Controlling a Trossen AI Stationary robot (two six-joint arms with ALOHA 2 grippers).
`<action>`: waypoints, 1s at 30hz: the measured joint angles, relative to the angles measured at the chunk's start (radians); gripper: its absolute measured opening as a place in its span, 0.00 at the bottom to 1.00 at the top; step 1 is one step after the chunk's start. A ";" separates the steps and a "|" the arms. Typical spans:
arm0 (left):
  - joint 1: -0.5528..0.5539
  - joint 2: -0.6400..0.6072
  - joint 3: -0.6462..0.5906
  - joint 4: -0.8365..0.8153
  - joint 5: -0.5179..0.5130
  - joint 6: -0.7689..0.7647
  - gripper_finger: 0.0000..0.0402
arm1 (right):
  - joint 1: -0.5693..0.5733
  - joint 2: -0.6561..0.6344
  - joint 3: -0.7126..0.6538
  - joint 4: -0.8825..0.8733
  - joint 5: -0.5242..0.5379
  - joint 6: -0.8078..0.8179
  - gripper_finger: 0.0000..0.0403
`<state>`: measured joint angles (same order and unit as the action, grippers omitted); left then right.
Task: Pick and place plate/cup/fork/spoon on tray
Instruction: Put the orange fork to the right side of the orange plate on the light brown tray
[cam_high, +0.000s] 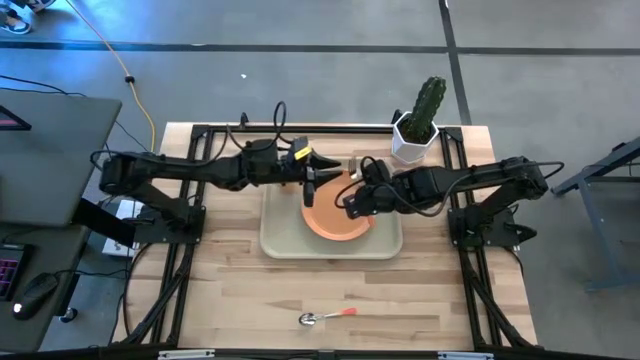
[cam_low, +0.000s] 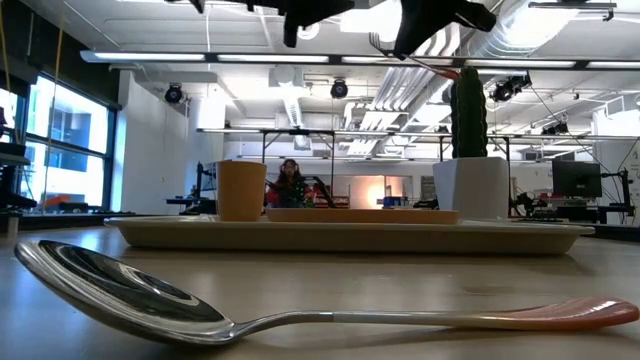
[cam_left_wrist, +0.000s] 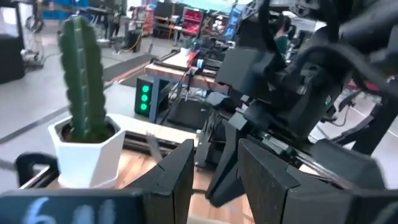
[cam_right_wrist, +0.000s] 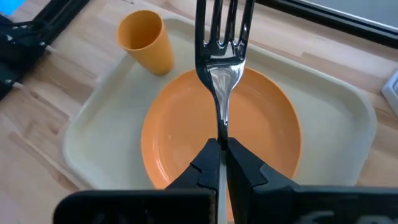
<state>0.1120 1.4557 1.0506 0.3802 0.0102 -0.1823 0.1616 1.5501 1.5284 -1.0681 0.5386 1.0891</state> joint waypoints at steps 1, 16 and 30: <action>0.000 0.013 0.000 0.012 0.007 0.002 0.29 | 0.000 0.000 0.000 0.005 0.000 -0.012 0.00; 0.006 0.044 0.001 0.060 0.005 0.004 0.29 | 0.000 -0.004 -0.004 -0.326 0.087 0.178 0.00; 0.012 -0.031 0.000 -0.011 -0.065 0.019 0.29 | -0.220 -0.277 -0.677 0.261 -0.135 0.166 0.00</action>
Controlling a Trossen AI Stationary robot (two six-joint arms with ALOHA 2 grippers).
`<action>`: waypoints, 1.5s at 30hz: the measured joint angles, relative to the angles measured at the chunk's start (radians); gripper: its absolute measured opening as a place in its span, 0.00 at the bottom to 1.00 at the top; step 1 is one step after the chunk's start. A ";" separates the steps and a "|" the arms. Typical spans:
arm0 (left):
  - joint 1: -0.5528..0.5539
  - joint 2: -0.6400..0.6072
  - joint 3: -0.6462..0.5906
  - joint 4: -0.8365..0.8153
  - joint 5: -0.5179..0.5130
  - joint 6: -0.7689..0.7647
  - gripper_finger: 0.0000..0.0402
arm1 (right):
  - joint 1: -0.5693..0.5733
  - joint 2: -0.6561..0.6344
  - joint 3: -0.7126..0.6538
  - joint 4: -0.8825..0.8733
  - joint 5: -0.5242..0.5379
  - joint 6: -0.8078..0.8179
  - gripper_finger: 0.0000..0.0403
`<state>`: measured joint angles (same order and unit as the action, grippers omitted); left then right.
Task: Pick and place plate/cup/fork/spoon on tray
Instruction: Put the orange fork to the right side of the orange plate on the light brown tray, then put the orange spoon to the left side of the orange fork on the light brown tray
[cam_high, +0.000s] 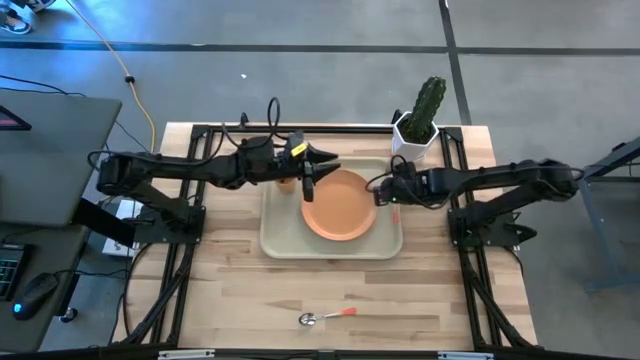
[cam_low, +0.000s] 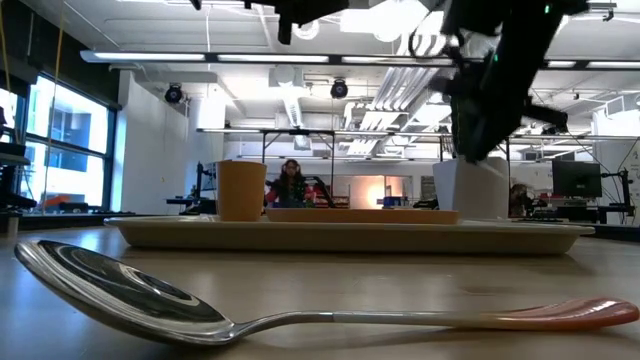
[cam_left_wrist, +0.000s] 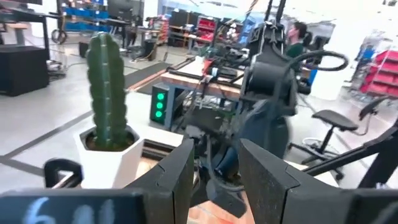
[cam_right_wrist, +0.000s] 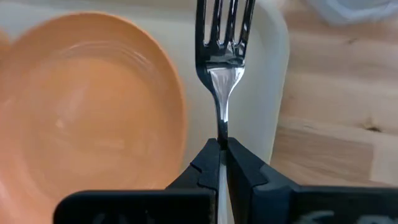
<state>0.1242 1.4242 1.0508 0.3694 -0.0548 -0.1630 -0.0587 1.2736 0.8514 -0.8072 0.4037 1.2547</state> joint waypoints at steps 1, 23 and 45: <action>0.000 -0.007 0.000 -0.008 -0.010 0.001 0.29 | -0.021 0.000 -0.028 0.031 -0.024 -0.008 0.00; -0.013 -0.057 -0.001 -0.152 -0.091 -0.065 0.29 | -0.147 0.169 -0.180 0.303 -0.228 -0.058 0.16; -0.312 -0.078 -0.085 -0.374 -0.106 -0.322 0.29 | 0.265 -0.069 0.008 0.268 0.120 0.002 0.37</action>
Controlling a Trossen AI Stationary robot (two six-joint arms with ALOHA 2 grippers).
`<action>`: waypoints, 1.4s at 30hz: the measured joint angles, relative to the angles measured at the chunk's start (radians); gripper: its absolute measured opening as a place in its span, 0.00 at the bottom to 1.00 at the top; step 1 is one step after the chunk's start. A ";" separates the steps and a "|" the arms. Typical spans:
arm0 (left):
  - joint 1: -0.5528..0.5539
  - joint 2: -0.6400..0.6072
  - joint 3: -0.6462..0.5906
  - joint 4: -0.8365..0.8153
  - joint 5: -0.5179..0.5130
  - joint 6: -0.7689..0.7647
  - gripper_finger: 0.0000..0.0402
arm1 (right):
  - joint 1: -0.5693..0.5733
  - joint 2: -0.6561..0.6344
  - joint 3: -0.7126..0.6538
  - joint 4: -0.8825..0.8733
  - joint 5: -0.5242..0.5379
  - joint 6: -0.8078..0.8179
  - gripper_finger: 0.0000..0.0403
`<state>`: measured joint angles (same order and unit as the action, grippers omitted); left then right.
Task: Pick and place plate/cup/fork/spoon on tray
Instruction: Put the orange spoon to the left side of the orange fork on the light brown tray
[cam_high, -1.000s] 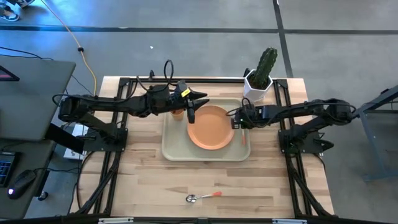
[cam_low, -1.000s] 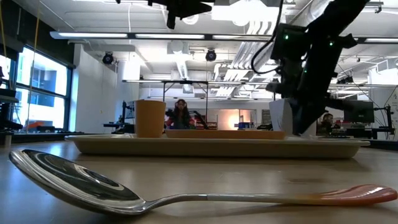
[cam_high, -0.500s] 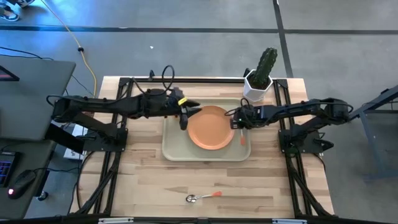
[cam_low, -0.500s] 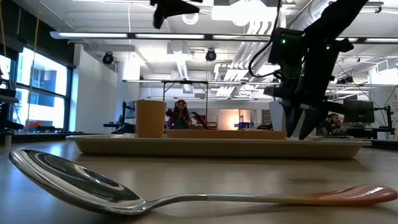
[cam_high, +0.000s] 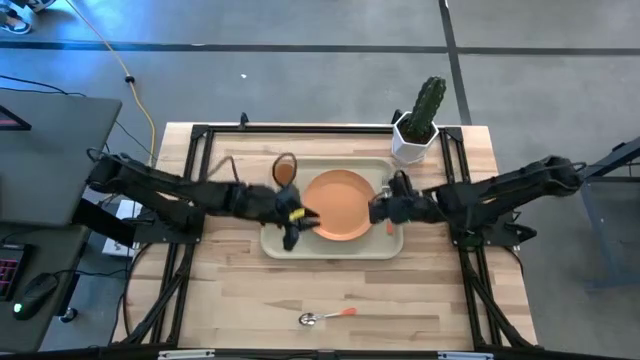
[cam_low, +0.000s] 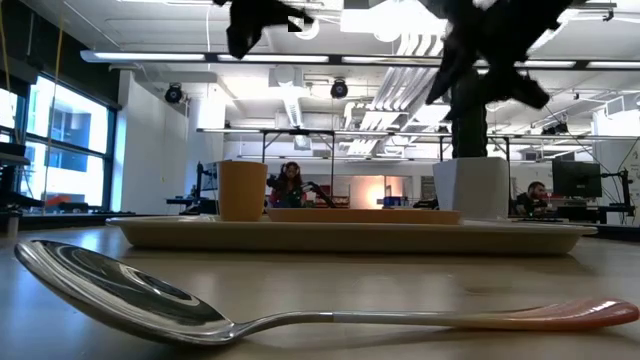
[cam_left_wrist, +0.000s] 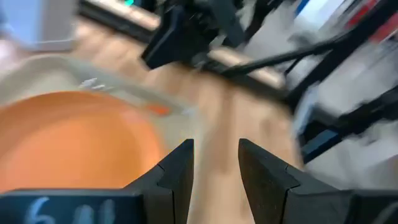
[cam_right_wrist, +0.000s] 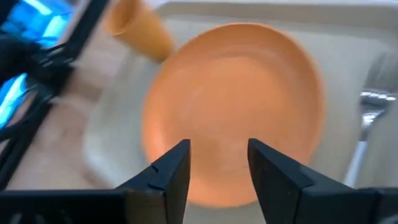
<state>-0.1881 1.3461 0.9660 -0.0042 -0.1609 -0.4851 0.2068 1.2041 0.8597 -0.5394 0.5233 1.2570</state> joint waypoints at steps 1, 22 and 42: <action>-0.031 0.017 -0.003 0.051 -0.019 -0.023 0.29 | 0.031 0.000 0.009 0.000 0.020 0.000 0.37; -0.429 0.556 0.112 0.494 -0.229 -0.066 0.29 | 0.555 0.121 0.055 -0.022 0.116 0.081 0.36; -0.453 0.763 0.347 0.018 -0.164 -0.108 0.29 | 0.677 0.230 0.054 -0.021 0.072 0.265 0.36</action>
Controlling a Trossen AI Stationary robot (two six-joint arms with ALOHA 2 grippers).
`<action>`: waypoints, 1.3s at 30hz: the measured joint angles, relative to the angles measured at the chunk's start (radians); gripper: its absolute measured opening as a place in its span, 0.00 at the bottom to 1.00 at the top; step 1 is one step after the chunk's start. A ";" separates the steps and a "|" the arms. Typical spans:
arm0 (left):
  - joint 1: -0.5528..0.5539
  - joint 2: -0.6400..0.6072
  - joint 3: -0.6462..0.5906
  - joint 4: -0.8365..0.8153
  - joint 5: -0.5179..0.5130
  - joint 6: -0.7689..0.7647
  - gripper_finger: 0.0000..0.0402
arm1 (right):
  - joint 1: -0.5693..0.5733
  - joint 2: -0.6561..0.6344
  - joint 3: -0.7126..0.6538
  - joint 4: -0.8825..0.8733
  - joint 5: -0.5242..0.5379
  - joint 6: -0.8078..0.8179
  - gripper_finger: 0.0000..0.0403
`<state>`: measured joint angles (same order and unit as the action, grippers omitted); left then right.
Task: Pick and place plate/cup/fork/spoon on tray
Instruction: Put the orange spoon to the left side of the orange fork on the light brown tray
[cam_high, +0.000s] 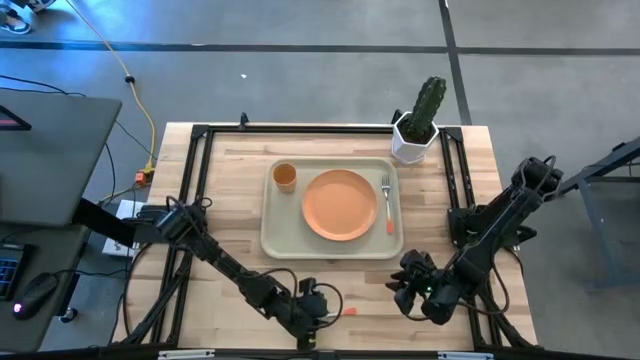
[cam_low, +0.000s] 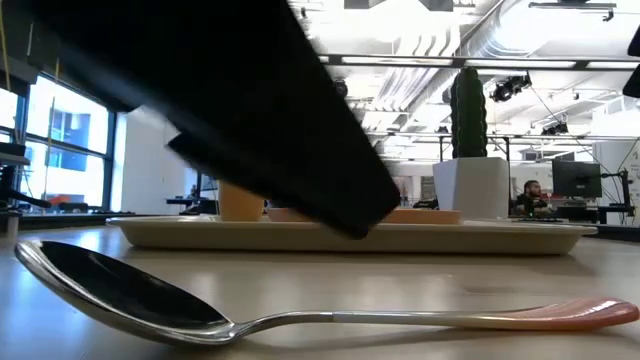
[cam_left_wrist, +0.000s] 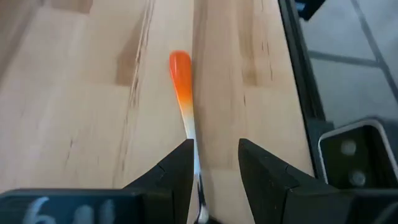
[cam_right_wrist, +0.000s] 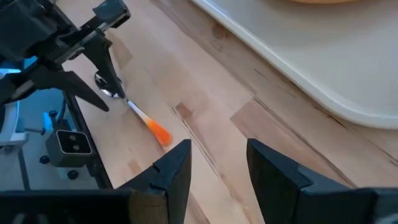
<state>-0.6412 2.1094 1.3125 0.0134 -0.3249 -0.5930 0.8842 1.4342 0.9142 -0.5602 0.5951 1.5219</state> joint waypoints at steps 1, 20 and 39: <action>-0.004 0.000 0.000 -0.009 0.000 0.001 0.29 | 0.000 0.000 0.000 0.000 -0.001 0.000 0.36; -0.016 0.045 0.005 -0.142 -0.024 -0.007 0.17 | 0.000 0.000 0.000 -0.018 -0.003 0.000 0.36; 0.058 -0.058 -0.005 -0.206 0.024 0.047 0.01 | 0.002 0.000 0.000 0.004 0.110 -0.021 0.36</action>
<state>-0.5833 2.0510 1.3070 -0.1925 -0.3013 -0.5458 0.8860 1.4345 0.9142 -0.5566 0.7054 1.5005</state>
